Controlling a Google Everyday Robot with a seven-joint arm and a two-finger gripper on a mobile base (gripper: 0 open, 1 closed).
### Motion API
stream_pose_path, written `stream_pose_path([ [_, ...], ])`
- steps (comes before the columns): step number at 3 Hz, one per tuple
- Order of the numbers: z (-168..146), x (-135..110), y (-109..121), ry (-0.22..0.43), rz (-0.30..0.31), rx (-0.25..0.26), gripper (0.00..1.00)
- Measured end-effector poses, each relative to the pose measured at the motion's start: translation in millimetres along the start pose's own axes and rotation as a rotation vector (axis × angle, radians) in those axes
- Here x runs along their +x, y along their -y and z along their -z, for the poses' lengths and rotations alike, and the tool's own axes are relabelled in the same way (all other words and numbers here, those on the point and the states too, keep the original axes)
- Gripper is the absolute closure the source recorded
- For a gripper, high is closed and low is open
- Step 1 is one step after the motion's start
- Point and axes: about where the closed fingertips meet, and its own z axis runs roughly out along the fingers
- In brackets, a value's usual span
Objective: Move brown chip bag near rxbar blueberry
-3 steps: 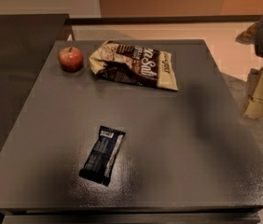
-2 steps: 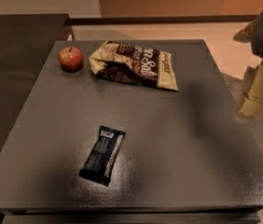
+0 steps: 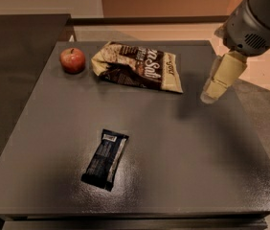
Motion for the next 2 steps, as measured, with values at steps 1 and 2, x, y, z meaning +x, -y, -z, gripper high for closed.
stream_pose_path([
  [1, -35.8, -19.5, 28.1, 0.061, -0.049, 0.011, 0.0],
  [2, -74.0, -36.4, 47.1, 0.107, -0.104, 0.02, 0.0],
])
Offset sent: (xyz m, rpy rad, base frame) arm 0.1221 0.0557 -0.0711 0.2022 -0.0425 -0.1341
